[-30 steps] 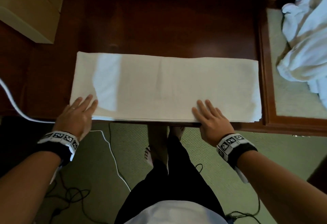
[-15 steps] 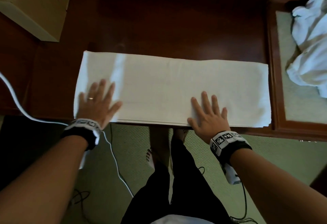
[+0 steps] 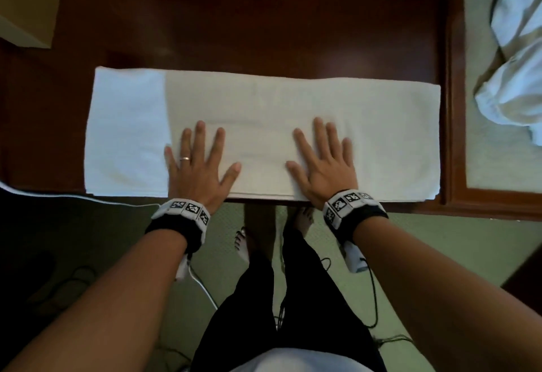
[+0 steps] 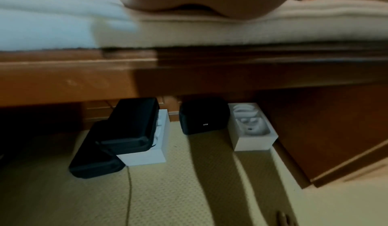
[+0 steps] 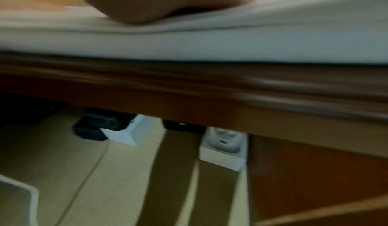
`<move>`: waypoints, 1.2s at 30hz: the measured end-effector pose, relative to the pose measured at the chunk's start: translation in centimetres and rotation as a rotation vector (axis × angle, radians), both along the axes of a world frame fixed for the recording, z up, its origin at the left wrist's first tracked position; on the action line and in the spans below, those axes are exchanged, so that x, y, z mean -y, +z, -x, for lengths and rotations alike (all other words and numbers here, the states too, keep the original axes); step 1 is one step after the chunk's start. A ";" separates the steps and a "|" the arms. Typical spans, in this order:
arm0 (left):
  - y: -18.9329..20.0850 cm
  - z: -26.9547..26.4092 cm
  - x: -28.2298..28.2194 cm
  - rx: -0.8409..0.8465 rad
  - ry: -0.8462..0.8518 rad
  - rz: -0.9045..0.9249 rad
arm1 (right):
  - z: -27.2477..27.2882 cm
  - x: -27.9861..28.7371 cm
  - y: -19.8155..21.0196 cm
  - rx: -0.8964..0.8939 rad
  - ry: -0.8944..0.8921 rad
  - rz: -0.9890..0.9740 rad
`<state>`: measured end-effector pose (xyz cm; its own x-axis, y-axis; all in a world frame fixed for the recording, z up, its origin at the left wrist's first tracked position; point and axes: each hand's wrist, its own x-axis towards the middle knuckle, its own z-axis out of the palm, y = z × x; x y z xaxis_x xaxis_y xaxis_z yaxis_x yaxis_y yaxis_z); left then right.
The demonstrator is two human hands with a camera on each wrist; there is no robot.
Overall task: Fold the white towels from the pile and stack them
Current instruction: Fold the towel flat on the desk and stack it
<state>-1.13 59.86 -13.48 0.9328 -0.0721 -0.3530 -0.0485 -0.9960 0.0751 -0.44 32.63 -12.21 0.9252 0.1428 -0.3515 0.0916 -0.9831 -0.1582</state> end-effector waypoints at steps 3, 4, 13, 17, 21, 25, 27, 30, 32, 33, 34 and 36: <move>0.4 -0.2 -0.1 -0.007 -0.008 -0.005 | 1.1 8.6 0.6 -0.039 -0.293 0.064; 0.5 -0.2 0.1 -0.017 0.000 -0.009 | 1.4 11.1 1.0 -0.050 -0.356 0.064; 2.3 -2.2 1.1 -0.137 0.178 -0.060 | -0.9 16.3 3.3 0.119 -0.833 -0.289; 3.3 -3.9 1.9 -0.227 0.322 -0.061 | -2.8 16.8 4.3 -0.130 -0.906 -0.330; 4.1 -4.7 2.3 -0.264 0.386 -0.005 | -4.3 17.7 3.9 -0.269 -0.963 -0.449; 4.9 -4.9 2.0 -0.307 0.435 0.070 | -5.0 18.1 4.4 -0.392 -0.971 -0.608; 5.3 -5.0 1.7 -0.299 0.448 0.116 | -6.1 18.4 5.3 -0.331 -0.924 -0.599; 6.1 -5.3 2.1 -0.235 0.446 0.181 | -10.4 19.5 8.3 -0.132 -0.835 -0.513; 6.7 -5.5 2.5 -0.190 0.430 0.182 | -14.3 20.2 11.3 0.038 -0.747 -0.392; 6.8 -5.7 2.6 -0.179 0.417 0.179 | -16.1 20.6 12.8 0.139 -0.683 -0.308; 7.0 -5.8 2.8 -0.167 0.403 0.181 | -17.7 20.7 14.2 0.235 -0.618 -0.224; 7.3 -6.1 3.1 -0.142 0.363 0.184 | -19.8 20.9 16.6 0.394 -0.513 -0.120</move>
<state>5.02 56.73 -6.21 0.8524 0.1780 -0.4916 0.3263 -0.9158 0.2342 19.41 11.73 4.41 0.9426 -0.3334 0.0181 -0.3104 -0.8952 -0.3199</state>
